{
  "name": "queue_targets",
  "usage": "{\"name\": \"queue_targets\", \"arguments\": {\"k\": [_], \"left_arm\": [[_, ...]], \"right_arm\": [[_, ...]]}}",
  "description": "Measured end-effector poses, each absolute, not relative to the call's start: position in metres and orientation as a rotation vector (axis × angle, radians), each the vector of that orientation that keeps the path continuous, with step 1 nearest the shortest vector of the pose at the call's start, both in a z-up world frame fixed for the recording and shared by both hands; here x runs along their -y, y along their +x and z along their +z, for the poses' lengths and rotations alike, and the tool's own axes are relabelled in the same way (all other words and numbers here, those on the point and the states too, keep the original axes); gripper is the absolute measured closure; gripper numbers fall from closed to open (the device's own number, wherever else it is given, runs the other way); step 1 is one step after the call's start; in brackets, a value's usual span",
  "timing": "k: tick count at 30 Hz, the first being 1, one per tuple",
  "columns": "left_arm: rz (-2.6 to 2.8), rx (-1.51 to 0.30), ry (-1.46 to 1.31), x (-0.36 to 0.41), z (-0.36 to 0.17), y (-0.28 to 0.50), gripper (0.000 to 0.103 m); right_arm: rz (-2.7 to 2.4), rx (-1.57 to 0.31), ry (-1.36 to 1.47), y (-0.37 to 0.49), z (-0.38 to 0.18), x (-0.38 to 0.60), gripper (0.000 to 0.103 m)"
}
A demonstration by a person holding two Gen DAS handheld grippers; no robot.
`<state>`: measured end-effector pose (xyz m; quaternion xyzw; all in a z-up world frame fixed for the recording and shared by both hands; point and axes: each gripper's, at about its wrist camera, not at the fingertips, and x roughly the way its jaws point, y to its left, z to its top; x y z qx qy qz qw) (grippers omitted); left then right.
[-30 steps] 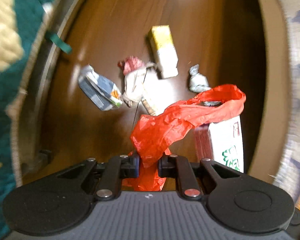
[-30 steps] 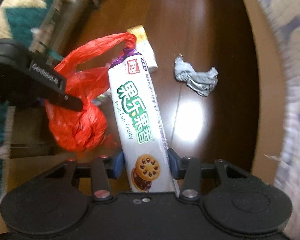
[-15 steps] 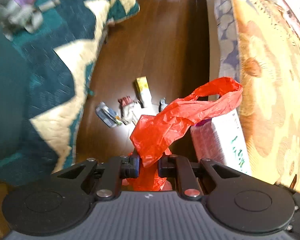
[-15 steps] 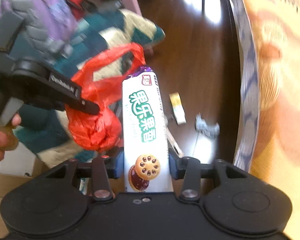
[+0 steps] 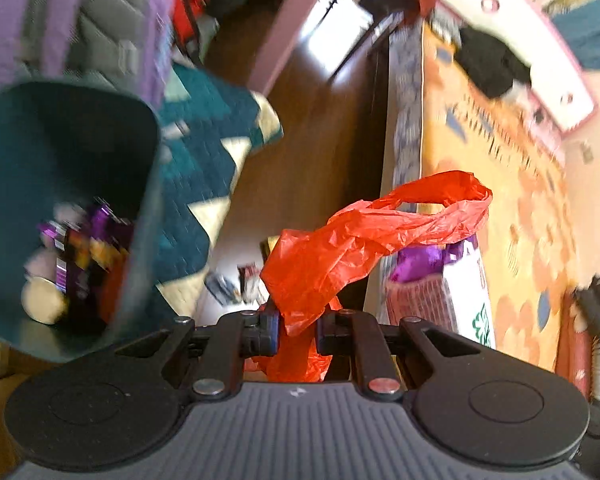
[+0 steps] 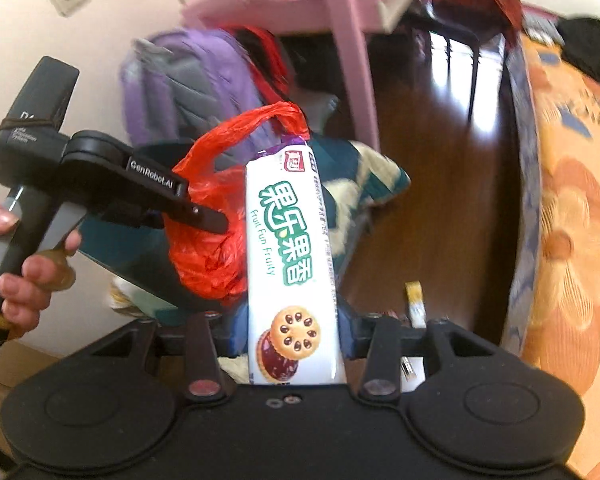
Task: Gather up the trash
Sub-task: 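Lift the biscuit box and red bag toward the teal wastebasket, then lower both tools into the wastebasket and open them to drop the items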
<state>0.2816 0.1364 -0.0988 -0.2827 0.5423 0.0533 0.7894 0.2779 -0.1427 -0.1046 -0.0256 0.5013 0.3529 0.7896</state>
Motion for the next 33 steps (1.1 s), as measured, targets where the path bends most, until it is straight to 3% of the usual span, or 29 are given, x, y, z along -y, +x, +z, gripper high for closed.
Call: {"name": "queue_targets", "arguments": {"k": [8, 12, 20, 33], "left_arm": [[0.212, -1.023, -0.621, -0.217, -0.032, 0.242, 0.088], [0.280, -1.038, -0.616, -0.257, -0.024, 0.226, 0.088], [0.400, -1.108, -0.567, -0.314, -0.052, 0.212, 0.088], [0.422, -1.269, -0.416, -0.330, -0.127, 0.241, 0.088]], "right_arm": [[0.840, -0.974, -0.096, 0.275, -0.050, 0.082, 0.060], [0.885, -0.965, -0.115, 0.278, -0.038, 0.041, 0.060], [0.925, -1.067, -0.195, 0.293, -0.062, -0.063, 0.060], [0.831, -1.269, -0.369, 0.295, -0.143, -0.155, 0.060]]}}
